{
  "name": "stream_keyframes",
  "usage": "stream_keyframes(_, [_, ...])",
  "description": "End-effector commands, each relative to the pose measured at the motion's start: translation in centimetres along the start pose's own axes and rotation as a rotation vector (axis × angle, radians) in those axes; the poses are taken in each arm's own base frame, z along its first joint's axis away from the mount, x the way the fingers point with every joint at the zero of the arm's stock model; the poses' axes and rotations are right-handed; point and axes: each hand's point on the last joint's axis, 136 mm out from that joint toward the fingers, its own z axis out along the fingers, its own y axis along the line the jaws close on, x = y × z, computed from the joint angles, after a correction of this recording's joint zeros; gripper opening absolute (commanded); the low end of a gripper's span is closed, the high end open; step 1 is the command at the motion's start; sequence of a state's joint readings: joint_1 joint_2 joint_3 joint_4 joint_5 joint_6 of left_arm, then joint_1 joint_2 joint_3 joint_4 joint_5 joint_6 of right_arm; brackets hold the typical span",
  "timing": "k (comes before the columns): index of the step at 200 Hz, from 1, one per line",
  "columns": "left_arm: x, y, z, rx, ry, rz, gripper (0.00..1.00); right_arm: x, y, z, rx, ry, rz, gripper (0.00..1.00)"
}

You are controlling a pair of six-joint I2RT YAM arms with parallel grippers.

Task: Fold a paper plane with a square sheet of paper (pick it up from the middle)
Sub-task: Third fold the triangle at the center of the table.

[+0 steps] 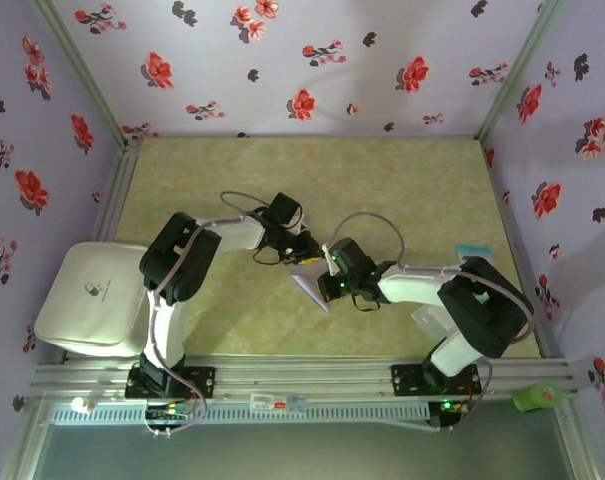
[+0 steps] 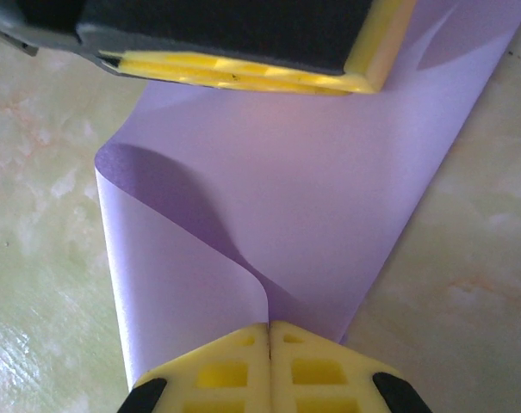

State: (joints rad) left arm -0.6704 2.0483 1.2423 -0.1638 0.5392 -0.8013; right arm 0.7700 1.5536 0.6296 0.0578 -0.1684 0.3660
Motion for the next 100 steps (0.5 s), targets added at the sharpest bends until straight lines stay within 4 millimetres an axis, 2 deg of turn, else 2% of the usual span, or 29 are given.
stream_keyframes(1, [1.56, 1.97, 0.14, -0.078, 0.032, -0.037, 0.19, -0.12, -0.07, 0.17, 0.002, 0.017, -0.009, 0.00])
stream_keyframes(100, [1.03, 1.13, -0.22, -0.059, 0.012, -0.036, 0.20, 0.27, -0.15, 0.35, -0.002, 0.024, -0.003, 0.00])
